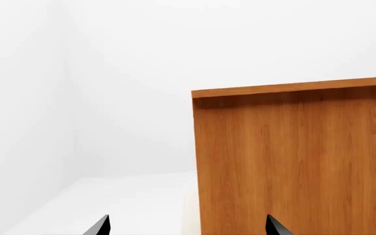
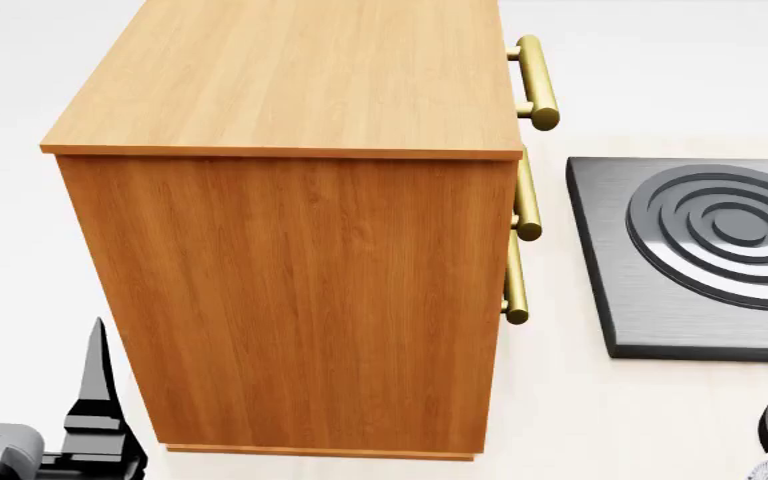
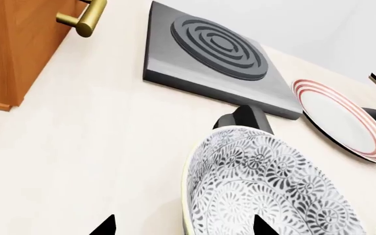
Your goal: Put the bowl on the top of the cabinet.
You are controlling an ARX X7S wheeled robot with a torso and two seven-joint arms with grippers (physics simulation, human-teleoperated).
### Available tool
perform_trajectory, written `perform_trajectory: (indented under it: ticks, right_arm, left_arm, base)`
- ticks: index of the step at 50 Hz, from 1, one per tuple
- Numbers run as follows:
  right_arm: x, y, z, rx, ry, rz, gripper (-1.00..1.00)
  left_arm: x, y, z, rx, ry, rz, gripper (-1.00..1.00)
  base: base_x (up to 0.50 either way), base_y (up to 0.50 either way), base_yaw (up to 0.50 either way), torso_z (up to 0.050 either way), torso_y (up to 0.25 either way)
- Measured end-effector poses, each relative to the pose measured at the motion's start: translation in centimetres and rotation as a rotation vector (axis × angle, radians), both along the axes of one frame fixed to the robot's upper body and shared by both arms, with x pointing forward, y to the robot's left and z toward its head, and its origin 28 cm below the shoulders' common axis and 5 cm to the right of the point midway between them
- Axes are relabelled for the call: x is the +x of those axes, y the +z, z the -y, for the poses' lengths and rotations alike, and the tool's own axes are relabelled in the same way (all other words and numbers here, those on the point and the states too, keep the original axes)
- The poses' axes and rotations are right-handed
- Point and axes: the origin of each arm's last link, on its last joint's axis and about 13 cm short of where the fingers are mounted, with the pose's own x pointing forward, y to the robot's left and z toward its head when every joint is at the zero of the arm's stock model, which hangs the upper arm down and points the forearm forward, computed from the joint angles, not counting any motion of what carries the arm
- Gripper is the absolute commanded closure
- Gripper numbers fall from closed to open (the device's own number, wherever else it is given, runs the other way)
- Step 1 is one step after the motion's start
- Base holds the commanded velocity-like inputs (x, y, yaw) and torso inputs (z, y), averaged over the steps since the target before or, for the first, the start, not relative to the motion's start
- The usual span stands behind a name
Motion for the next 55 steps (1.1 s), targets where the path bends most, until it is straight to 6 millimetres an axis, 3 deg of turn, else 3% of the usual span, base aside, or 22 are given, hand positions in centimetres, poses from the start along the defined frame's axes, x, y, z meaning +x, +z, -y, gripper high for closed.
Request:
perform_trajectory:
  ticks: [55]
  right_arm:
    - [0.51, -0.78, 0.33, -0.010, -0.023, -0.008, -1.00]
  left_arm:
    - [-0.02, -0.03, -0.02, 0.003, 0.002, -0.003, -1.00]
  base:
    - [0.00, 0.00, 0.00, 0.000, 0.000]
